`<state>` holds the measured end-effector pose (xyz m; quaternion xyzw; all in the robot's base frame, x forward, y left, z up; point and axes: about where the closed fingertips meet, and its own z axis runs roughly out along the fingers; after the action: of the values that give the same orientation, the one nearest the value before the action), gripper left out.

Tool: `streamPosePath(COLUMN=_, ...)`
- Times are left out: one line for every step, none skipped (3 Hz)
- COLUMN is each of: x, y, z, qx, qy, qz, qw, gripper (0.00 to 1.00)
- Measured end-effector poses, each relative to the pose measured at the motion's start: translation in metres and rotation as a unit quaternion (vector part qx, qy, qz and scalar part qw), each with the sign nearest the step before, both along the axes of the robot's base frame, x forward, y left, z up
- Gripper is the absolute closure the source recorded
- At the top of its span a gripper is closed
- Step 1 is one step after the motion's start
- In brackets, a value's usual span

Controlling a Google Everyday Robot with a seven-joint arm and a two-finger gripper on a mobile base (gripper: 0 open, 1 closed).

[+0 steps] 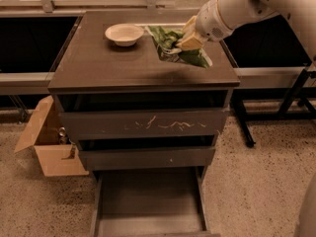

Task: Place green jalapeno chip bag into bottom drawer

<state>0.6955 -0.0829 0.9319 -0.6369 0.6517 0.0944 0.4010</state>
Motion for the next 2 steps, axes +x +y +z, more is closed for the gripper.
streamPosePath(x=-0.007, y=0.000, z=-0.015, qx=0.011, qy=0.020, qz=0.025, qw=0.9994, gripper=1.00)
streamPosePath(x=-0.042, y=0.005, z=-0.035, qx=0.027, qy=0.046, qz=0.044, qw=0.9976, gripper=1.00)
